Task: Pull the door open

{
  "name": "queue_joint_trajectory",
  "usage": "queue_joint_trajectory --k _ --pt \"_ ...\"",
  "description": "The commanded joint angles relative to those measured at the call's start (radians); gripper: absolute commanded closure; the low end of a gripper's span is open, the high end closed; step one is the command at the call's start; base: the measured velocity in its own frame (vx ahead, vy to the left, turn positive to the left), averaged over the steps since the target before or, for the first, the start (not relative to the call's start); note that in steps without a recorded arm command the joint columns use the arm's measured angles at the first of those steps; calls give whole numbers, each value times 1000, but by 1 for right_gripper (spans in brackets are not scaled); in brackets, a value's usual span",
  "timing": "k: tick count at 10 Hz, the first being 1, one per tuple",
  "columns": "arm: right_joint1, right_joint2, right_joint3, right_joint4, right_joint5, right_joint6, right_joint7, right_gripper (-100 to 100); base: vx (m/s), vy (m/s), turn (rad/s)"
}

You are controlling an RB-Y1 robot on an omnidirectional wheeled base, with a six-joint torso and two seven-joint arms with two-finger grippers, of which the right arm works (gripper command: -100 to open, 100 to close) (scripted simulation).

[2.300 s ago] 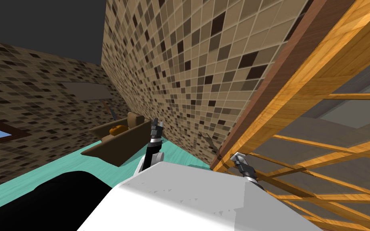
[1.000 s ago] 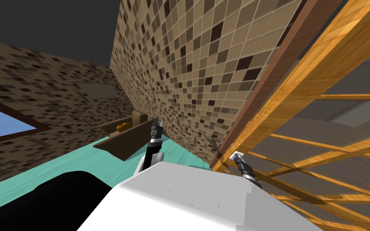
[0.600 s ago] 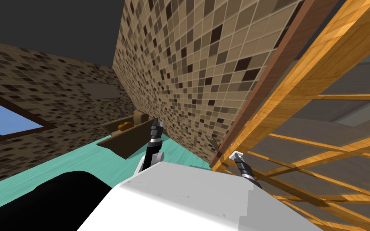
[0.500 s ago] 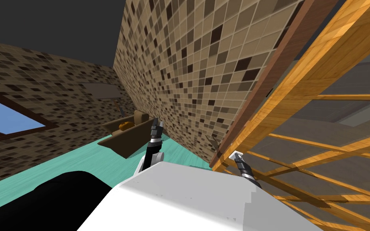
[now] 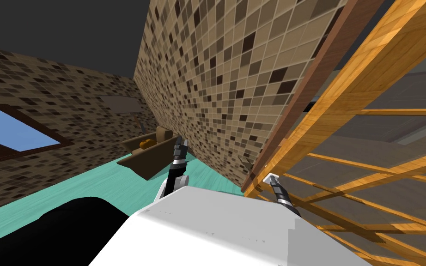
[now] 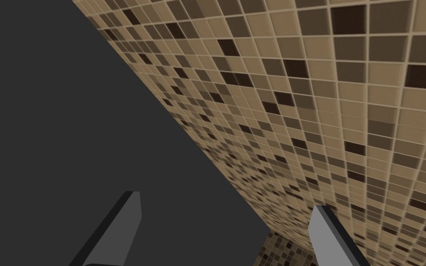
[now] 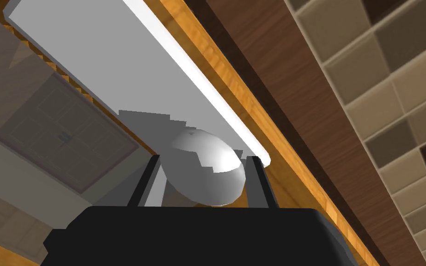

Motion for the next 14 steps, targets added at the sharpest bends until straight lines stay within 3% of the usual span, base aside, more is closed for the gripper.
queue_joint_trajectory --k 1,14 --pt "0 2 5 0 -7 1 -39 100 -38 -19 28" --pt "-16 0 64 -1 -104 13 -360 100 -39 -14 33"
